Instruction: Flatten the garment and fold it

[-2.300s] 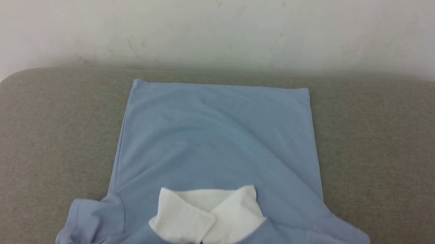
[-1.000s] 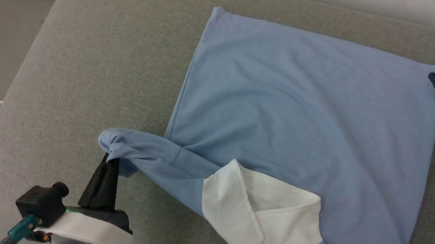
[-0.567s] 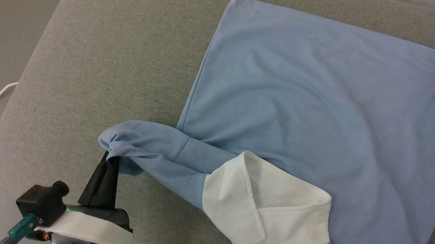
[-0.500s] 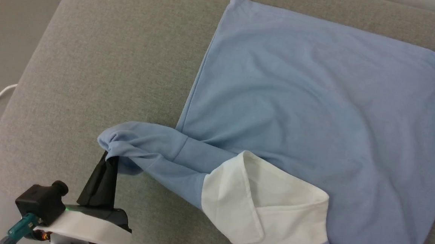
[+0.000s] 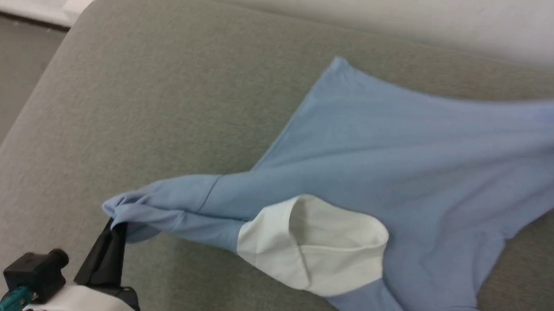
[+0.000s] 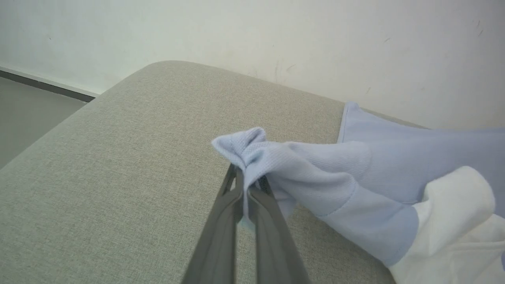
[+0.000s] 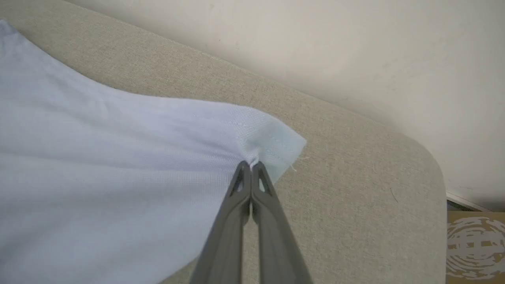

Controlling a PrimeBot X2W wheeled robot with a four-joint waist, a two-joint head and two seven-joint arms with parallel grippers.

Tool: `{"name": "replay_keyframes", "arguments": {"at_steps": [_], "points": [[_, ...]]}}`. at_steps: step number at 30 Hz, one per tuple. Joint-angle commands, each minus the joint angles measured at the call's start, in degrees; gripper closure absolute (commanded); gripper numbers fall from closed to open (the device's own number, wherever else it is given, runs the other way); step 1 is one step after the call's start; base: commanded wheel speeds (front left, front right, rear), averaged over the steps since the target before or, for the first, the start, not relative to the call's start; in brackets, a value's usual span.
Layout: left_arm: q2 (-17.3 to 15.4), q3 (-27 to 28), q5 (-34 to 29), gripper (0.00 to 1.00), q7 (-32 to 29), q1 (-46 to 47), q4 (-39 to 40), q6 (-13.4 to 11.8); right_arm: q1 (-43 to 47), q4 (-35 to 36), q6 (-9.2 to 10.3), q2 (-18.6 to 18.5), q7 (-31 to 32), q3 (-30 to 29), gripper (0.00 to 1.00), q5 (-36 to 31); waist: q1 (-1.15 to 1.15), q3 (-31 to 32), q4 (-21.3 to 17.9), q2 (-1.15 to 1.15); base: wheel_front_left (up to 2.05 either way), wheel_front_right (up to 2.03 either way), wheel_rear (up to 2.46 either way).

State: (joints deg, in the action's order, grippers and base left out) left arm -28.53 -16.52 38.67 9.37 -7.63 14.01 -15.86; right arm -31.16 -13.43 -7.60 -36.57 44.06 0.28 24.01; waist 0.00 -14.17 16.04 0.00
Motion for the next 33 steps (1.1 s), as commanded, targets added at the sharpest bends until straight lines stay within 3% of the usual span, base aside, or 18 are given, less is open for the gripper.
{"name": "replay_keyframes", "arguments": {"at_steps": [1, 4, 8, 14, 19, 21, 22, 24, 30, 32, 33], "points": [[-0.55, 0.62, 0.14, 1.00, -0.14, -0.86, 0.24, -0.63, 4.33, 2.49, 0.11, -1.01, 0.53, -1.35, 1.00, 0.59, 0.00, 5.29, -5.75, 0.00, 0.00, 0.00, 0.00], [-1.39, 1.04, 0.43, 1.00, -0.89, -2.51, 0.20, -1.19, 14.68, 9.90, 0.11, -1.08, 2.04, -6.04, 1.00, 1.77, 0.00, 6.86, -8.78, 0.00, 0.00, 0.00, 0.00], [-2.26, 1.74, 0.86, 1.00, -1.63, -4.04, 0.19, -1.86, 28.89, 20.22, 0.11, 3.37, 4.78, -13.23, 1.00, 1.90, 0.00, 7.90, -12.72, 0.00, 0.00, 0.00, 0.00], [-3.15, 2.95, 1.99, 1.00, -2.53, -6.19, -0.74, -2.69, 48.89, 31.47, 0.11, 16.42, 8.55, -19.83, 1.00, 0.70, 0.00, 8.87, -17.42, 0.00, 0.00, 0.00, 0.00], [-3.72, 3.52, 2.62, 1.00, -3.10, -7.04, -2.12, -2.97, 59.63, 33.75, 0.11, 28.70, 8.41, -18.83, 1.00, 0.70, 0.00, 9.35, -19.48, 0.00, 0.00, 0.00, 0.00], [-3.85, 3.62, 2.84, 1.00, -3.45, -7.59, -2.29, -3.24, 61.99, 33.40, 0.11, 31.10, 7.55, -17.66, 0.99, 0.50, 0.00, 9.68, -20.19, 0.00, 0.00, 0.00, 0.00], [-3.84, 3.61, 2.92, 1.00, -3.55, -7.76, -2.23, -3.35, 62.77, 33.06, 0.11, 31.88, 7.13, -17.20, 0.87, 0.87, 0.00, 9.77, -20.37, 0.00, 0.00, 0.00, 0.00], [-3.87, 3.56, 2.99, 1.00, -3.77, -7.88, -2.09, -3.51, 63.03, 32.77, 0.11, 32.75, 5.02, -16.93, 0.00, 1.31, 0.00, 9.75, -20.55, 0.00, 0.00, 0.00, 0.00], [-3.71, 2.51, 2.49, 1.00, -4.15, -7.02, -1.65, -3.43, 55.95, 33.46, 0.11, 32.98, -8.96, -16.37, 0.00, -2.61, 0.00, 9.29, -19.65, 0.00, 0.00, 0.00, 0.00], [-3.57, 2.07, 2.26, 1.00, -4.15, -6.32, -1.37, -3.24, 51.68, 32.37, 0.11, 31.42, -14.60, -15.33, 0.00, -5.17, 0.00, 8.64, -18.81, 0.00, 0.00, 0.00, 0.00], [-3.57, 2.07, 2.26, 1.00, -4.15, -6.32, -1.37, -3.24, 51.68, 32.37, 0.11, 31.42, -14.60, -15.33, 0.00, -5.17, 0.00, 8.64, -18.81, 0.00, 0.00, 0.00, 0.00]]}}
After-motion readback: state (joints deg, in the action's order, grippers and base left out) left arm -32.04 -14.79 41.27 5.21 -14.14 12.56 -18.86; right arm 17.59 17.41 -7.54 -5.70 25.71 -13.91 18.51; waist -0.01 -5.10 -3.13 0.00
